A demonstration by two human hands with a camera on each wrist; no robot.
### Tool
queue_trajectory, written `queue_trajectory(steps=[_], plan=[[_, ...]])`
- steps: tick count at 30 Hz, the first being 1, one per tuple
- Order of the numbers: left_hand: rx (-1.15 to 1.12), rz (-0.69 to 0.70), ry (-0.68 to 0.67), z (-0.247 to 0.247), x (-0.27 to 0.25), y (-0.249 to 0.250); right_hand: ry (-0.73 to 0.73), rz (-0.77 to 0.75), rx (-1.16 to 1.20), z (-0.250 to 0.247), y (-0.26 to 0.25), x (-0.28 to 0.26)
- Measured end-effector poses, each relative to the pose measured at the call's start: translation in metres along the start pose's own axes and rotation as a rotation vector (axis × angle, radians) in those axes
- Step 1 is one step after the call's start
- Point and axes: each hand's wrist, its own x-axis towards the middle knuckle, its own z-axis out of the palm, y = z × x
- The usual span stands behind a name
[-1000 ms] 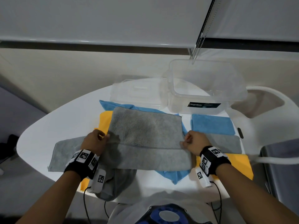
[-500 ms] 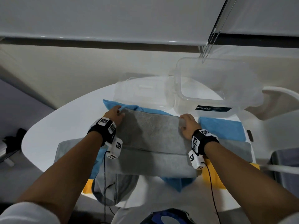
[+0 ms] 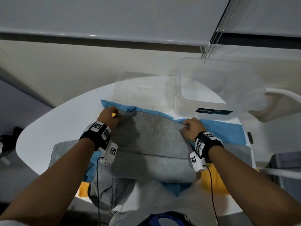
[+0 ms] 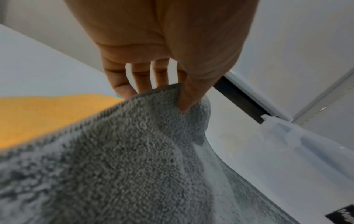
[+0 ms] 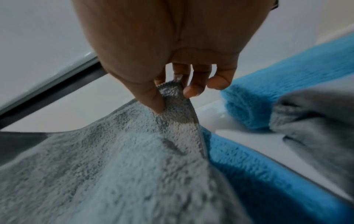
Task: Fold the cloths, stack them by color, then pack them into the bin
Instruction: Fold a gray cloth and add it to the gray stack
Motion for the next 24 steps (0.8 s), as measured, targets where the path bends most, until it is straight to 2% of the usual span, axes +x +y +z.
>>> queue_trajectory(steps=[4,10,16,24], plan=[[-0.091,0.068,-0.015,-0.014,-0.024,-0.014,0.116,-0.086,0.088,-0.011,0.011,-0.025],[-0.098,0.143,0.044,-0.017,-0.054,-0.050,0.074,-0.130,0.160,-0.016,0.023,-0.066],[0.045,0.037,-0.041,-0.010,-0.071,-0.067,0.030,-0.234,0.077,-0.001,0.023,-0.090],[0.053,-0.047,-0.098,0.000,-0.091,-0.074,-0.081,-0.201,0.090,0.008,0.027,-0.115]])
